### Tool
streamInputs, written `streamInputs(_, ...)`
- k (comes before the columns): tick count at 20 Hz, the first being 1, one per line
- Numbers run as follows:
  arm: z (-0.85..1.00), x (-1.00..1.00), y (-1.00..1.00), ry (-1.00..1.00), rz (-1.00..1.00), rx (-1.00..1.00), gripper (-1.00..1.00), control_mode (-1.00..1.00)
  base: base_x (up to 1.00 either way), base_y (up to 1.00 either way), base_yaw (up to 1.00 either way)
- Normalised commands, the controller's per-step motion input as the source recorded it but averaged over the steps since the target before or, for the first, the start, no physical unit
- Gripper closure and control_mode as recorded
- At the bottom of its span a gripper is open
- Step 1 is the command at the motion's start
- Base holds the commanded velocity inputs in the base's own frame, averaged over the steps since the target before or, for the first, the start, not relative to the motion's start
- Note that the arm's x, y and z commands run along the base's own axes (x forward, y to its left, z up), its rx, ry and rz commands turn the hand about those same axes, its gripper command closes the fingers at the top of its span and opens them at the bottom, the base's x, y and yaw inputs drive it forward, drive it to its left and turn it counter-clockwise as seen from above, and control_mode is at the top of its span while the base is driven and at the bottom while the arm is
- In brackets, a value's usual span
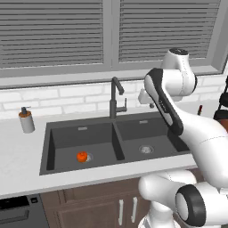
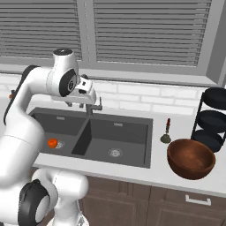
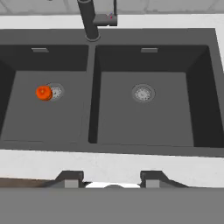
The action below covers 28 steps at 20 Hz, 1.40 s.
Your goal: Pick the squash from the sink and place it in the bowl. Then pick the bowl and place it in the microwave. Then close the microwave door and press the start button.
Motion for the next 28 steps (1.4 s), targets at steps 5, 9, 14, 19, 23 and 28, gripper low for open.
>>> streamInputs(5, 0.00, 0.00, 0.00, 0.00, 0.00, 0.01, -1.00, -1.00, 0.00, 0.00, 0.00)
streamInputs(9, -0.06, -0.44, 0.76, 0.03, 0.03, -0.18, -1.00, -1.00, 0.00, 0.00, 0.00)
streamInputs(14, -0.46, -0.31, 1.00, 0.19, 0.01, -0.14, -1.00, -1.00, 0.00, 0.00, 0.00)
streamInputs(19, -0.65, -0.09, 1.00, 0.18, 0.03, -0.16, -1.00, -1.00, 0.00, 0.00, 0.00)
streamInputs(23, -0.39, 0.00, 1.00, 0.38, 0.00, -0.35, -1.00, -1.00, 0.00, 0.00, 0.00)
streamInputs(28, -0.62, 0.58, 1.00, 0.16, 0.05, -0.13, -1.00, -1.00, 0.00, 0.00, 0.00)
